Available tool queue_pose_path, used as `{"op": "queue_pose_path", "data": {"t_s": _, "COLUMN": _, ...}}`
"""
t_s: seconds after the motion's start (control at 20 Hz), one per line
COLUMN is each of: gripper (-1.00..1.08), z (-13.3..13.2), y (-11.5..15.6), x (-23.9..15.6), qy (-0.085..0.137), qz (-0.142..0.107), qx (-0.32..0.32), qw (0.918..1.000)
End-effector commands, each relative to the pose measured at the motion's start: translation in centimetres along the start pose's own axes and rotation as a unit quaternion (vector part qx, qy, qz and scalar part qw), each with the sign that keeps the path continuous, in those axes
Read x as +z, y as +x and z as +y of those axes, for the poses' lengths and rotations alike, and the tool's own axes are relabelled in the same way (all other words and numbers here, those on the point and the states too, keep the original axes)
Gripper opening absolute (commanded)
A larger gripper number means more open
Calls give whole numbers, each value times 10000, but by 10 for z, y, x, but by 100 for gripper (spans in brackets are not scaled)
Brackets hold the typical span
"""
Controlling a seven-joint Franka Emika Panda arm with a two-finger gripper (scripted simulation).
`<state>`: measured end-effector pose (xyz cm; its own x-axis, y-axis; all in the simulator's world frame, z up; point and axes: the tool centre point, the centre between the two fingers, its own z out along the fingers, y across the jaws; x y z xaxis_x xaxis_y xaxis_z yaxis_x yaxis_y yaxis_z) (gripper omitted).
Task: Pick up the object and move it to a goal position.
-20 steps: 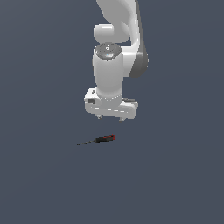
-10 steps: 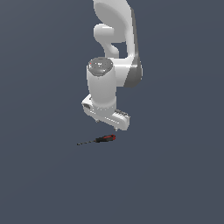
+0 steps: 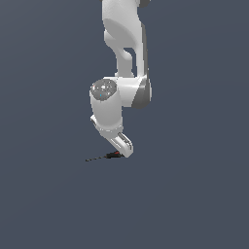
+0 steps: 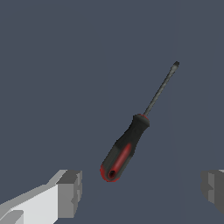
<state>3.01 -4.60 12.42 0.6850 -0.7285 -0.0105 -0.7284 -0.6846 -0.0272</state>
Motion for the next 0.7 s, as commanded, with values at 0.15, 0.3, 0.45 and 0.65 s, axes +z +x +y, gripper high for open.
{"op": "queue_pose_path", "data": {"t_s": 0.15, "gripper": 100, "z": 7, "y": 12, "x": 20, "qy": -35, "qz": 5, "qx": 898, "qw": 9959}}
{"op": "queue_pose_path", "data": {"t_s": 0.3, "gripper": 100, "z": 11, "y": 18, "x": 30, "qy": -56, "qz": 17, "qx": 1365, "qw": 9906}}
{"op": "queue_pose_path", "data": {"t_s": 0.45, "gripper": 100, "z": 15, "y": 23, "x": 39, "qy": -75, "qz": 33, "qx": 1762, "qw": 9843}}
{"op": "queue_pose_path", "data": {"t_s": 0.65, "gripper": 100, "z": 19, "y": 28, "x": 48, "qy": -95, "qz": 54, "qx": 2174, "qw": 9760}}
